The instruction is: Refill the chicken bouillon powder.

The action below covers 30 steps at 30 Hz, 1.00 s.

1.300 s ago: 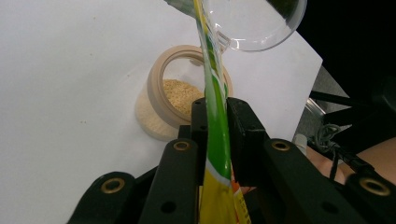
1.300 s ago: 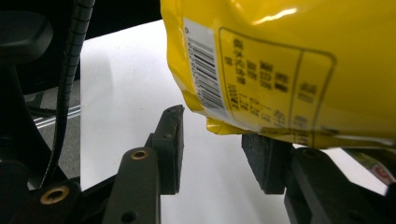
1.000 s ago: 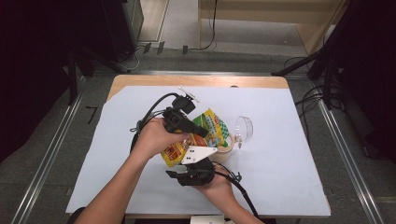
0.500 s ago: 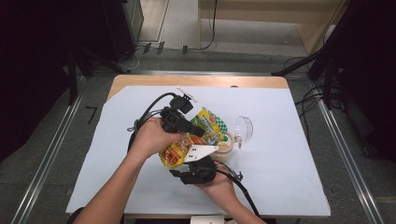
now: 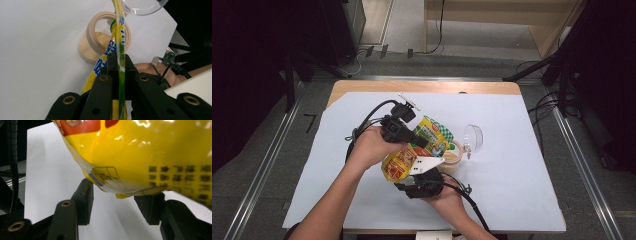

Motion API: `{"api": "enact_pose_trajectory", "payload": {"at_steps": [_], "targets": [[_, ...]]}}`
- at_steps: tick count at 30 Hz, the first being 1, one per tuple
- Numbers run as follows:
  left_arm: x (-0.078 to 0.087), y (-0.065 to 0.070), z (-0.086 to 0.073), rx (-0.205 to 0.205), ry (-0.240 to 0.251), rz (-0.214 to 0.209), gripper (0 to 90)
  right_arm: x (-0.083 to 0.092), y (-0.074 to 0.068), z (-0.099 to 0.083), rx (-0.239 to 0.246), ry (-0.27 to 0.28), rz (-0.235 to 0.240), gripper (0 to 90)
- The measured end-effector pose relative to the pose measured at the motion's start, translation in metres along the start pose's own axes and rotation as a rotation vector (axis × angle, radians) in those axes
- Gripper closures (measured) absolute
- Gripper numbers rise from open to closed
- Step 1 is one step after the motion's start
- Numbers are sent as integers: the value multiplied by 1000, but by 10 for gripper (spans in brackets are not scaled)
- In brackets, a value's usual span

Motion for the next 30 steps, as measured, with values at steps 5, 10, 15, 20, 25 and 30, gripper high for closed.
{"api": "enact_pose_trajectory", "payload": {"at_steps": [5, 10, 15, 20, 25, 30], "targets": [[0, -1, -1, -2, 1, -3, 897, 1, 0, -1, 16, 5, -1, 494], [0, -2, -3, -4, -6, -9, 892, 1, 0, -3, 22, 11, 0, 478], [-3, -2, 0, -15, 18, -17, 867, 1, 1, -4, 17, 14, 1, 478], [-4, -2, 1, -33, 41, -27, 872, 2, 2, -3, 10, 30, 6, 482], [-1, -4, -1, -38, 25, -28, 900, 0, 2, -4, 14, 20, 1, 461], [2, -5, -4, -85, 10, -31, 900, -2, 2, -5, 7, 8, -1, 432]]}}
Point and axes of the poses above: each handheld gripper's, and its own axes: x roughly backward along the jaws, z roughly out of its top, y roughly to its right, the point moved 4 cm from there along -x, roughly forward along the jaws, and after that the axes turned 9 degrees about x, right-handed, at the moved point
